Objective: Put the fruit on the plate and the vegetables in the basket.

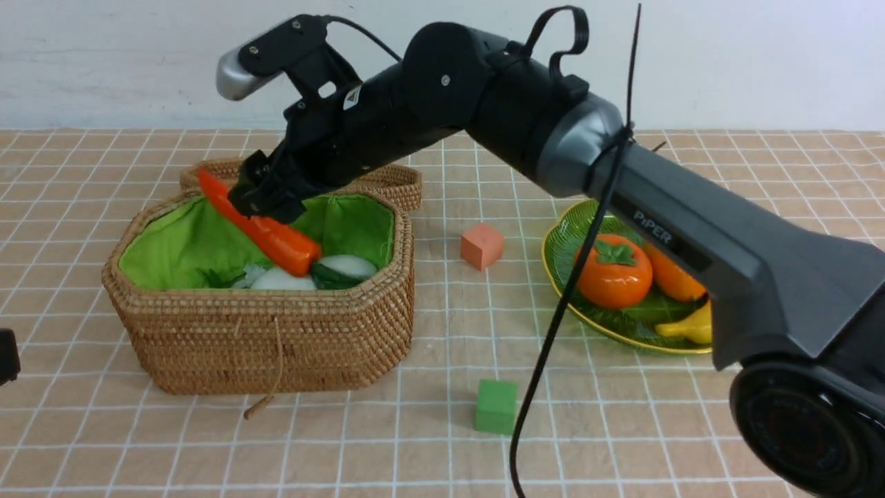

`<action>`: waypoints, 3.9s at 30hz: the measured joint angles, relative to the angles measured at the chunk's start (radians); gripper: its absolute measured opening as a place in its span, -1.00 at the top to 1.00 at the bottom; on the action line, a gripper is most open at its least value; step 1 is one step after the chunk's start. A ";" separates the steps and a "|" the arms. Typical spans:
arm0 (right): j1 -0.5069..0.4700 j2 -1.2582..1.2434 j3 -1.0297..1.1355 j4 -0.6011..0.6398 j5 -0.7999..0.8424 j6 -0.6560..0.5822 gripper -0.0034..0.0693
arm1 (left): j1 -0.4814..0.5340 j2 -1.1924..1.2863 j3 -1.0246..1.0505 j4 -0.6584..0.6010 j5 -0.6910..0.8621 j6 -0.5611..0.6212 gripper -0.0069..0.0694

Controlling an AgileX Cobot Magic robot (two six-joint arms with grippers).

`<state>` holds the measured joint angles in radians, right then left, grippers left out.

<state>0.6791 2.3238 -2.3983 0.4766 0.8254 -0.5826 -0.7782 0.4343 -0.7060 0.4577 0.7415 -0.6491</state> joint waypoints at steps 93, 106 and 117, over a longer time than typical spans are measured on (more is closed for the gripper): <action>-0.101 -0.520 0.407 -0.011 0.203 0.267 -0.12 | 0.000 0.029 0.013 -0.035 -0.137 0.096 0.81; -0.131 -1.173 0.840 -0.477 0.430 0.688 0.94 | 0.000 -0.275 0.374 -0.167 -0.529 0.102 0.81; -0.131 -1.779 1.504 -0.542 0.287 0.985 0.92 | 0.000 -0.360 0.521 -0.084 -0.593 0.103 0.80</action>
<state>0.5476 0.5450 -0.8945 -0.0659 1.1128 0.4027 -0.7782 0.0743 -0.1845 0.3736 0.1485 -0.5463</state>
